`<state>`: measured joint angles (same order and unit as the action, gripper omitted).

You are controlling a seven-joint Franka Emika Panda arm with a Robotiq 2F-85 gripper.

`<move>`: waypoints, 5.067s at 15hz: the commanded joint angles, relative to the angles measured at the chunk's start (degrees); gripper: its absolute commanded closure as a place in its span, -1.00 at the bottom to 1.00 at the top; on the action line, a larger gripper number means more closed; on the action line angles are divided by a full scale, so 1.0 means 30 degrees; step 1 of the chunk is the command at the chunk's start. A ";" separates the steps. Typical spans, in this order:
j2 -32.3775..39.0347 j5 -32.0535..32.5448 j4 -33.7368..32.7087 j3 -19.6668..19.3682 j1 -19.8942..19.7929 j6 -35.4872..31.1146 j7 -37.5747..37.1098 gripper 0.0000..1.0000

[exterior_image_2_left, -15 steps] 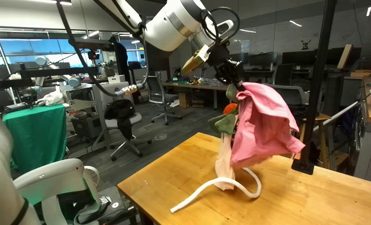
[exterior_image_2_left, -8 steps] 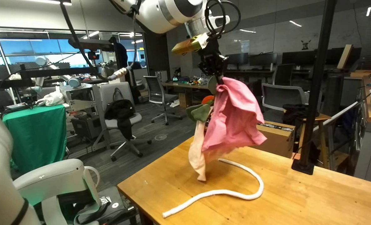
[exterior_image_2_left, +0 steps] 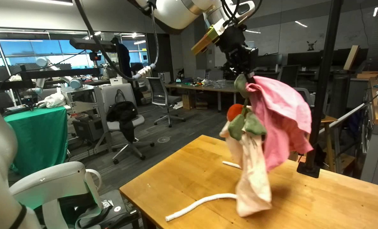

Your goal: Spread the pile on the table

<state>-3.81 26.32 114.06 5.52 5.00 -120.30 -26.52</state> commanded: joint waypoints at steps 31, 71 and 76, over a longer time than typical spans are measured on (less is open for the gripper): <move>0.3525 -0.0130 -0.3267 -0.4467 -0.3817 -0.2056 0.0974 0.94; 1.4301 -0.5794 -0.8121 -0.5679 -0.4912 -0.3916 0.0821 0.94; 1.5505 -0.7051 -0.9759 -0.5464 -0.4917 -0.3786 0.1877 0.94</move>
<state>40.20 7.75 89.24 -10.76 -9.52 -132.39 -23.72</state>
